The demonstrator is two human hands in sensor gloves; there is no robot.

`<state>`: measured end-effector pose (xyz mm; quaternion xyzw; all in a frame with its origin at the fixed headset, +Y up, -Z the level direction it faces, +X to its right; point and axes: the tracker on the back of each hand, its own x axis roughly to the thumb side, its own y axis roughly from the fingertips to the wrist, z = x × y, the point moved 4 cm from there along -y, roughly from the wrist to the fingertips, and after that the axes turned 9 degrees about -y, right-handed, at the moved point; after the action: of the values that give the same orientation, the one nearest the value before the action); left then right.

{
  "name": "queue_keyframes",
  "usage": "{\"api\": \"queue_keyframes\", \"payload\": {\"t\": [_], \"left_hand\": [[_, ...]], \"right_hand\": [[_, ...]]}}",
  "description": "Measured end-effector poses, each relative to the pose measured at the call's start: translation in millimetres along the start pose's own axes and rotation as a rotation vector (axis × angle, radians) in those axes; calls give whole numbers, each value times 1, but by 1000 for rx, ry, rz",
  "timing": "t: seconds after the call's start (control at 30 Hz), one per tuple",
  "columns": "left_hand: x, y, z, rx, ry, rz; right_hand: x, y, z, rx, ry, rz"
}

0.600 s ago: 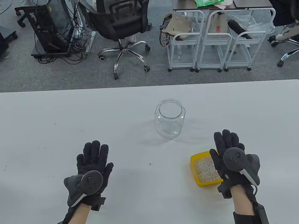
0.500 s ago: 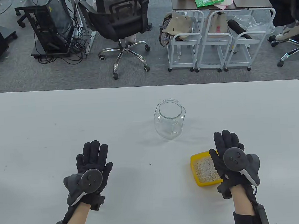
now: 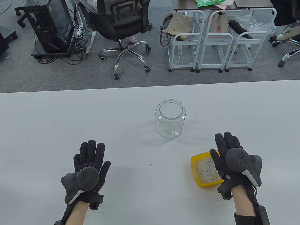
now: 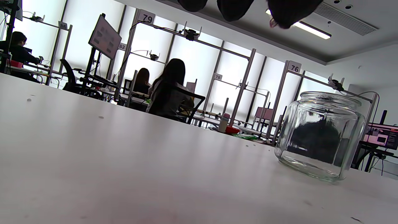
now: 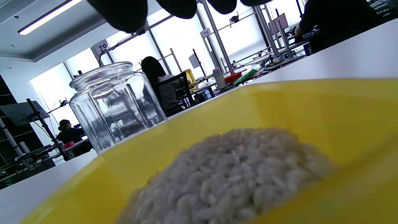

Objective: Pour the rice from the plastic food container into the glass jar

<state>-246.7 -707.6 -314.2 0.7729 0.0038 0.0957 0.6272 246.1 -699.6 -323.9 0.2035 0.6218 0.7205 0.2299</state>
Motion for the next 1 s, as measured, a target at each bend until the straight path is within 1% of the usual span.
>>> {"api": "queue_keyframes", "payload": {"t": [0.47, 0.67, 1.0], "left_hand": [[0, 0, 0, -2, 23, 11], [-3, 0, 2, -13, 35, -3], [-2, -1, 4, -27, 37, -6]], "right_hand": [[-18, -3, 4, -13, -34, -77], [-37, -6, 2, 22, -44, -158], [-53, -9, -3, 75, -50, -240]]}}
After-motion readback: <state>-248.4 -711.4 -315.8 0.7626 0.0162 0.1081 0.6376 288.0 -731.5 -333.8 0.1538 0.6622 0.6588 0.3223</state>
